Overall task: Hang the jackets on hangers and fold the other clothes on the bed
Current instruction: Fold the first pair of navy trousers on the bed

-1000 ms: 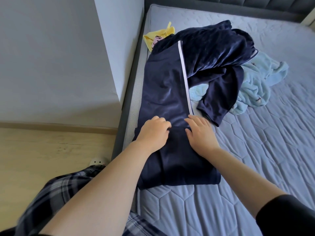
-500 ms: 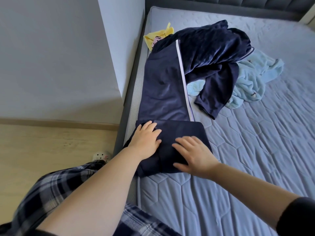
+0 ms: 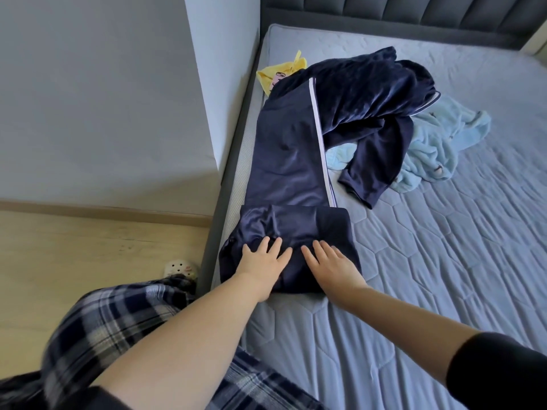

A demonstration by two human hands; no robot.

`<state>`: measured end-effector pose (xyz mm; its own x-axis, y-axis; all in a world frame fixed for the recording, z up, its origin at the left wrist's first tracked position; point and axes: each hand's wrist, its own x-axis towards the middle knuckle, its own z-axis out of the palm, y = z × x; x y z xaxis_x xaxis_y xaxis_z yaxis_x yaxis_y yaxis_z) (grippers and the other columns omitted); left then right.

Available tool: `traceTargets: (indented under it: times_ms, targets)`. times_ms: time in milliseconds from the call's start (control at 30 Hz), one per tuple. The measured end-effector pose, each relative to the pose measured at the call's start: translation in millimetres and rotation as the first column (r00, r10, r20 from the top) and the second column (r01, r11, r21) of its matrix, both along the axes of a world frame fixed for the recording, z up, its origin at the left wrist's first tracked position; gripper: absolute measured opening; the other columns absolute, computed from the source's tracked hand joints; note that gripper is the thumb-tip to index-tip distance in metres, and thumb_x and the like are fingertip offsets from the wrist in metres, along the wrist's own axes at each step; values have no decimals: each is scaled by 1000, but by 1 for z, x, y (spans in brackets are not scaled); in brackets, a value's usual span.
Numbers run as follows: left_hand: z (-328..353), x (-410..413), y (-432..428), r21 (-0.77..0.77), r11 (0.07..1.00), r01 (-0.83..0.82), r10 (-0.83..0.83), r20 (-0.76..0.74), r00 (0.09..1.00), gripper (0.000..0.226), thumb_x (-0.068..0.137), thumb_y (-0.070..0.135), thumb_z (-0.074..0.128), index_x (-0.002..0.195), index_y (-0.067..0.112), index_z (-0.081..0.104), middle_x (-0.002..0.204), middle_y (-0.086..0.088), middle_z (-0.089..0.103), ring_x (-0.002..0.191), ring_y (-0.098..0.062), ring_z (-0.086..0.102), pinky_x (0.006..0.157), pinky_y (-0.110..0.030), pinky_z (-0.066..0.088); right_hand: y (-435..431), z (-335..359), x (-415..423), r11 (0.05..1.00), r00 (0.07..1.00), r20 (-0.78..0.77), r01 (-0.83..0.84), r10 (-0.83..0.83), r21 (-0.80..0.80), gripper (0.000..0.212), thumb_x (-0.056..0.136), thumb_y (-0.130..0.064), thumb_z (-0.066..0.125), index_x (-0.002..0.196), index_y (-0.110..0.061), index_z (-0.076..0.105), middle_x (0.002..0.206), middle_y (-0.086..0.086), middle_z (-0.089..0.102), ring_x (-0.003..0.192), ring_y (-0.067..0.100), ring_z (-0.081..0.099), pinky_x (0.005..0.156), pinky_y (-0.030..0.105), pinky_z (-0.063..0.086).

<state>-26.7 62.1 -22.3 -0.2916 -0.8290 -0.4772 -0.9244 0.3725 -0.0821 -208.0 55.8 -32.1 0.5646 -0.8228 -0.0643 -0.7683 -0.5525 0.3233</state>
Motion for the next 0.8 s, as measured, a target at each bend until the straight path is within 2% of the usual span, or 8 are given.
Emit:
traceTargets:
  times_ms: [133,200,367,500,567,667,733,800]
  targets:
    - [8,11,-14,32,997,-73,79,-276,958,80,77,19,62,146,31,23,134,-1,48,118,-27,49,84,-37,48,-21,20,-2,942,991,68,88,-116,324,44,78,-6,56,119,-16,45,105,5,61,97,29,61,68,35,44]
    - [20,21,-21,225,957,-182,266,-436,860,73,69,23,60,137,39,38,114,5,59,97,-20,59,73,-29,47,-36,37,-2,881,980,94,112,-174,460,30,79,-10,54,108,-20,50,98,5,62,91,30,60,65,33,40]
    - [36,43,-19,836,547,-42,741,-460,489,50,58,10,58,105,22,66,96,-5,67,87,-23,62,71,-27,50,-53,75,-6,533,983,16,86,-185,842,23,51,-7,49,67,-23,54,69,-1,60,69,23,58,64,40,52]
    - [37,55,-23,942,336,6,871,-313,377,52,66,16,60,118,8,59,103,-16,64,78,-25,65,72,-30,53,-63,89,-8,248,963,-37,106,-265,963,35,38,-1,52,67,-19,61,69,6,60,68,23,57,60,30,46]
    - [38,59,-27,952,304,-38,926,-286,246,47,71,19,66,116,7,61,97,-13,69,75,-23,68,67,-27,55,-75,91,-10,254,921,-10,118,-388,960,34,38,0,53,68,-13,62,69,8,61,69,24,58,59,28,46]
    - [36,66,-36,929,304,-212,937,-331,-110,31,82,27,67,106,9,71,95,-7,74,80,-19,71,65,-25,55,-99,90,-18,375,820,85,164,-565,912,34,46,-4,58,78,-6,69,65,3,64,63,18,59,58,23,47]
    - [34,72,-48,884,261,-388,774,-432,-463,20,85,26,62,95,10,69,81,-5,71,64,-20,67,51,-22,50,-113,84,-21,512,763,209,179,-611,840,23,61,-6,61,82,2,68,64,3,57,62,14,52,59,22,41]
    - [32,78,-59,790,245,-562,556,-589,-586,18,89,22,53,102,14,61,85,-3,64,64,-18,60,54,-24,47,-123,74,-23,633,679,350,218,-645,743,9,72,-5,58,69,0,65,58,2,51,55,13,45,50,17,38]
